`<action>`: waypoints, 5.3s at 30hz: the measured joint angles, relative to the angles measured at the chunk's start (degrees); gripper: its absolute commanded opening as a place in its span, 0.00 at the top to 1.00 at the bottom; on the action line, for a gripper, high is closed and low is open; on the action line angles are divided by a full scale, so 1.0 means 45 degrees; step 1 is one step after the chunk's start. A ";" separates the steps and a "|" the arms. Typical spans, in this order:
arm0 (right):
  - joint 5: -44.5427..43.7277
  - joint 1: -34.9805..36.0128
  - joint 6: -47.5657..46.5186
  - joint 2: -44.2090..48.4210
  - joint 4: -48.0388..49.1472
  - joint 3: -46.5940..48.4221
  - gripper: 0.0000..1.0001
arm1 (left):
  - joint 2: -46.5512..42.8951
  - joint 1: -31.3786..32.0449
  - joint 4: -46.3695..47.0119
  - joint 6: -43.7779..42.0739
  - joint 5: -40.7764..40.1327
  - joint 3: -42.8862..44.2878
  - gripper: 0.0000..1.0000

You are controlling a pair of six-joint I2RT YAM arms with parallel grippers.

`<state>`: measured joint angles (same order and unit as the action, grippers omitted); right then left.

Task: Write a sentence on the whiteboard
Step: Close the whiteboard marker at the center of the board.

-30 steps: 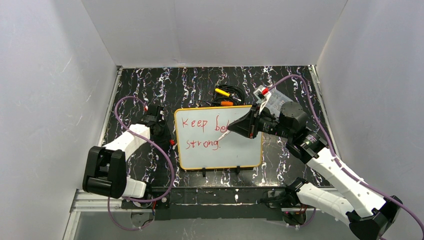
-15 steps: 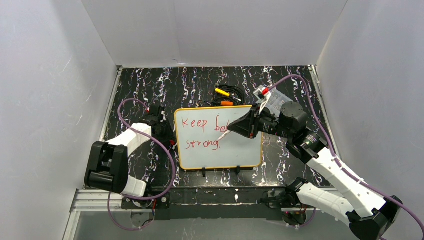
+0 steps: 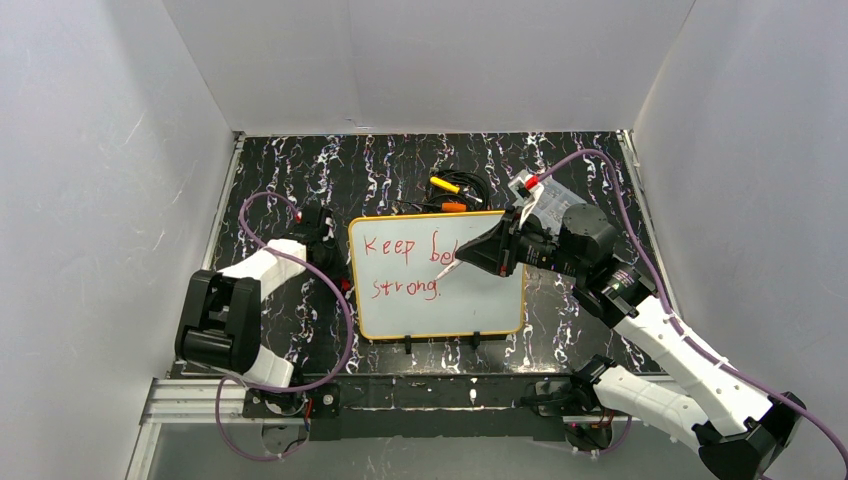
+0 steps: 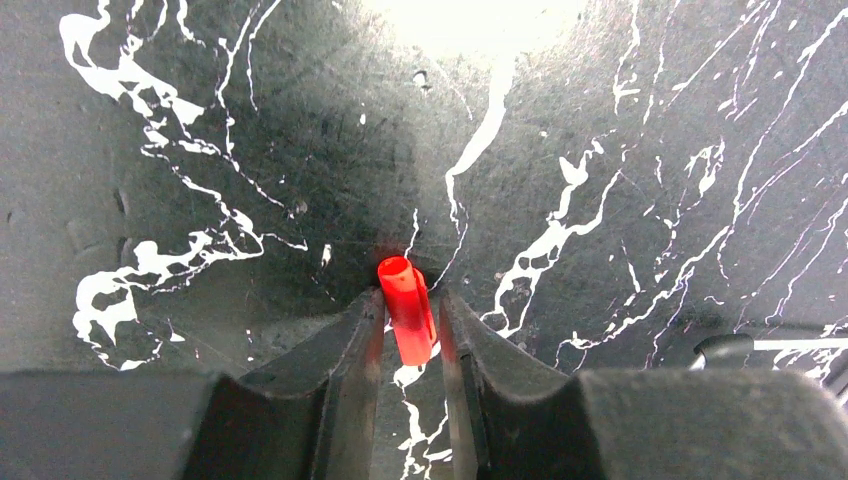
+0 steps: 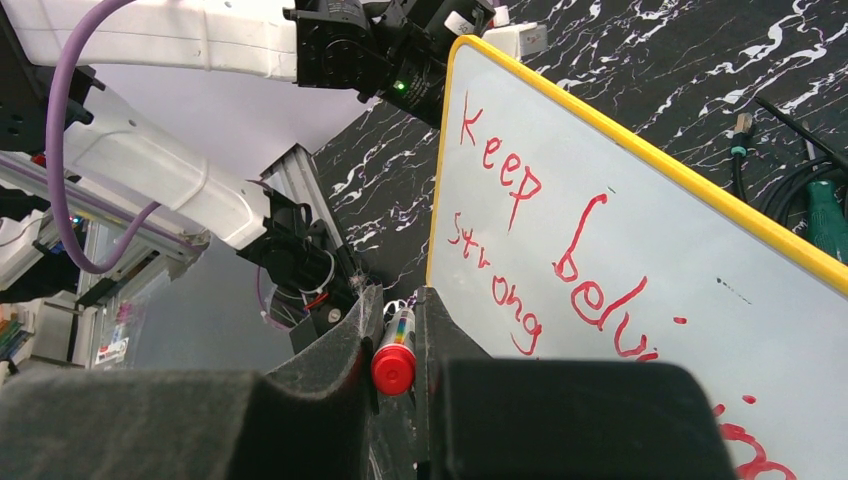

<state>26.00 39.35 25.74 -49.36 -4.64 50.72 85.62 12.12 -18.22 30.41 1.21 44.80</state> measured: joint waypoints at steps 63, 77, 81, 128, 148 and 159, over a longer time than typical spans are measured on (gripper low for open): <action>-0.2249 0.0005 0.0301 0.0389 -0.0651 0.0340 0.99 | -0.8257 0.1166 -0.3293 -0.2171 -0.3007 0.1311 1.00; -0.0359 -0.0029 0.0670 -0.0835 0.0126 0.2302 0.99 | -0.9520 0.2628 -0.3740 -0.6149 0.6980 0.3929 1.00; 0.0709 -0.0029 0.0981 -0.1112 0.0534 0.2390 0.99 | -0.9204 0.3517 -0.3633 -0.6499 0.8432 0.3750 1.00; 0.2365 -0.0029 0.1185 -0.2001 -0.0282 0.2288 0.99 | -0.7417 0.6110 -0.1088 -0.6946 0.9073 0.2433 1.00; 0.2861 -0.0053 0.1200 -0.2166 -0.0204 0.2084 0.99 | -0.7315 0.6169 -0.1001 -0.6853 0.9058 0.2433 1.00; 0.3031 -0.0053 0.1331 -0.2225 0.0316 0.1656 0.99 | -0.7033 0.6193 -0.0325 -0.6426 0.9058 0.2438 1.00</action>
<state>39.64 39.11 31.73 -59.37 -3.22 58.17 53.98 39.99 -19.68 1.50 41.98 55.77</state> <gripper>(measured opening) 0.186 0.127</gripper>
